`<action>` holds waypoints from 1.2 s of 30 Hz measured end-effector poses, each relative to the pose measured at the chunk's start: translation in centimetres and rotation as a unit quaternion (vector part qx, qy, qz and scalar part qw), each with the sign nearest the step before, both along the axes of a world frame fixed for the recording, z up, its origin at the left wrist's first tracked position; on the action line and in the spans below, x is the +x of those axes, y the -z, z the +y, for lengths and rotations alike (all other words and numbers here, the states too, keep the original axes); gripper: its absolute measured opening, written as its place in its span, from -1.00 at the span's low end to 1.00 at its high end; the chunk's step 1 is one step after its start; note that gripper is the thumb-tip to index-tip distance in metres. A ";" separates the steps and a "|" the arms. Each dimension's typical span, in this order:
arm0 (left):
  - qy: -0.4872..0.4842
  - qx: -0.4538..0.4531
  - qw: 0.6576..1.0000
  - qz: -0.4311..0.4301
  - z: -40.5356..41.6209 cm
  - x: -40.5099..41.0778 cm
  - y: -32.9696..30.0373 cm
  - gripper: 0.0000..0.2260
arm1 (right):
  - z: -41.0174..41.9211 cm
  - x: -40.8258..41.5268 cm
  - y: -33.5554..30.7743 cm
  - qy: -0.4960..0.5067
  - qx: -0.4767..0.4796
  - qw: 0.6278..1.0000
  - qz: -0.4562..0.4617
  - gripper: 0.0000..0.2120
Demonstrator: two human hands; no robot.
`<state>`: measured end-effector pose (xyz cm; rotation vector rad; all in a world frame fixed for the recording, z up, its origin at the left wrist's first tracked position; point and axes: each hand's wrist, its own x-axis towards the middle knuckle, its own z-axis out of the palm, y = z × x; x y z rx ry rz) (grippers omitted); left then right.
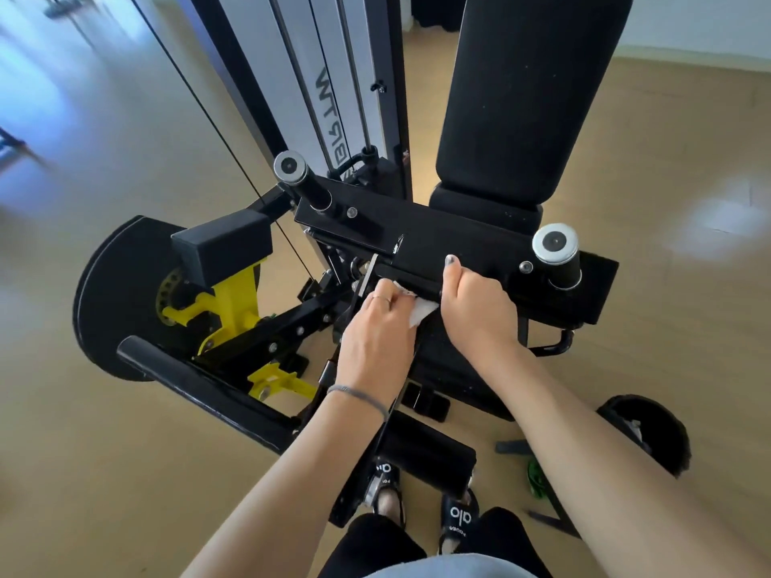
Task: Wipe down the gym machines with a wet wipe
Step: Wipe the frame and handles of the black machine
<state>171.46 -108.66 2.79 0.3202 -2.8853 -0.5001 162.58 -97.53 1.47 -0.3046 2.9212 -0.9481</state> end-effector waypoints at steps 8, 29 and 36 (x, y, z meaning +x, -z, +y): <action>-0.012 -0.065 0.998 -0.008 -2.6 1.5 0.1 -0.59 | 0.1 -0.1 -0.1 -0.007 0.015 1.000 -0.002 -0.40; 0.140 -0.067 0.988 -0.007 -1.3 1.4 0.1 -0.59 | 0.2 -0.2 -0.3 -0.011 -0.011 1.000 -0.008 -0.38; 0.089 -0.002 0.995 0.046 -2.5 -1.2 -2.5 -0.75 | 1.4 -0.7 -2.4 -0.014 -0.081 0.993 -0.088 -0.45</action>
